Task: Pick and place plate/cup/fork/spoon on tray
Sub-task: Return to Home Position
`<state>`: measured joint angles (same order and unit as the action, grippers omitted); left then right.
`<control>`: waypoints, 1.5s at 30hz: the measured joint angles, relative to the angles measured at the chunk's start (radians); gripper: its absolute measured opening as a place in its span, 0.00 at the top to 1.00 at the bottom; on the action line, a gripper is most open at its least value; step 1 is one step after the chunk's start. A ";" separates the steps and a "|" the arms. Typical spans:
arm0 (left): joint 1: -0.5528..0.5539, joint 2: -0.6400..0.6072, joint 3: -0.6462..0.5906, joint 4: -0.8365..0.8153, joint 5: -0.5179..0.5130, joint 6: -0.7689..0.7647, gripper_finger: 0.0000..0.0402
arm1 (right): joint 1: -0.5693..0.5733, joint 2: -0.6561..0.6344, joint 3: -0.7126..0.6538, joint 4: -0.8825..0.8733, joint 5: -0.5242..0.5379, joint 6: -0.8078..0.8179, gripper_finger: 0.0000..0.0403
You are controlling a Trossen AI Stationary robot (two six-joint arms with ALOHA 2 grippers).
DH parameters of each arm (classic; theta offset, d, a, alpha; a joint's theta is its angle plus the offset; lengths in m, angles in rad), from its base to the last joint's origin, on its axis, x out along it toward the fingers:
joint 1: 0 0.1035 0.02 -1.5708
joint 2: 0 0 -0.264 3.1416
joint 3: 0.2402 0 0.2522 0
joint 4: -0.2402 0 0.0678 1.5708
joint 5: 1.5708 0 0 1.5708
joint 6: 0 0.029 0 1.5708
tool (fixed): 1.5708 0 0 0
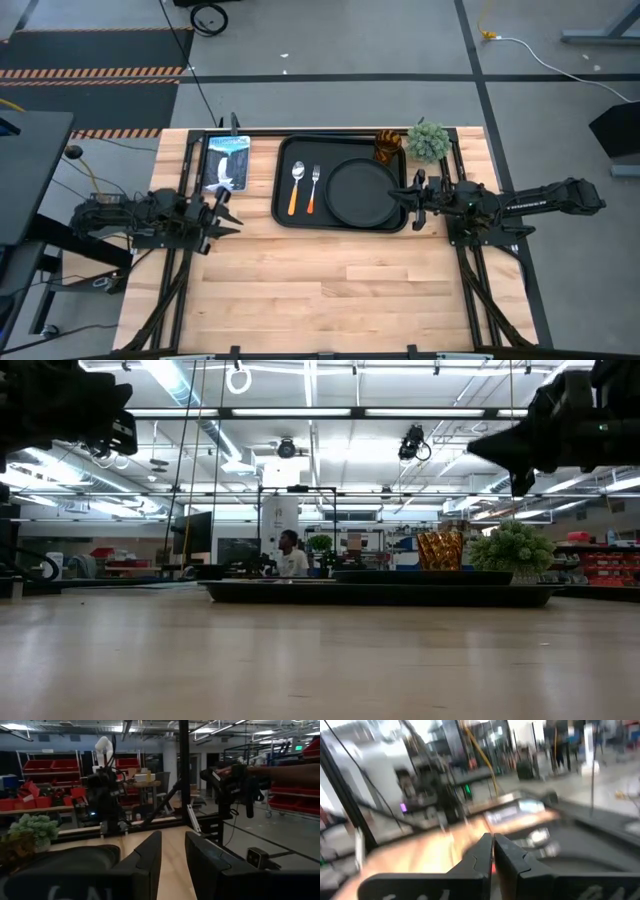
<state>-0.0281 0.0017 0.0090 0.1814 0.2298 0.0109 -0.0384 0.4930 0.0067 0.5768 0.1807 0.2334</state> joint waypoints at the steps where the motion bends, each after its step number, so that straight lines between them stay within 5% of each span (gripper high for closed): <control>1: 0.005 0.000 0.000 0.000 0.000 0.000 0.77 | -0.002 -0.022 0.000 -0.059 0.000 0.000 0.94; 8: -0.015 0.000 0.000 0.000 0.000 0.000 0.77 | -0.022 -0.153 0.001 -0.537 -0.005 0.000 0.94; 21: -0.014 0.000 0.000 0.001 0.000 0.000 0.77 | -0.025 -0.266 0.000 -0.540 -0.048 0.000 0.94; 45: 0.119 -0.001 0.000 0.001 0.000 0.000 0.77 | -0.025 -0.270 0.000 -0.532 -0.048 0.000 0.94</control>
<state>0.0908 0.0006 0.0086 0.1821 0.2298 0.0108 -0.0631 0.2230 0.0067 0.0447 0.1326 0.2335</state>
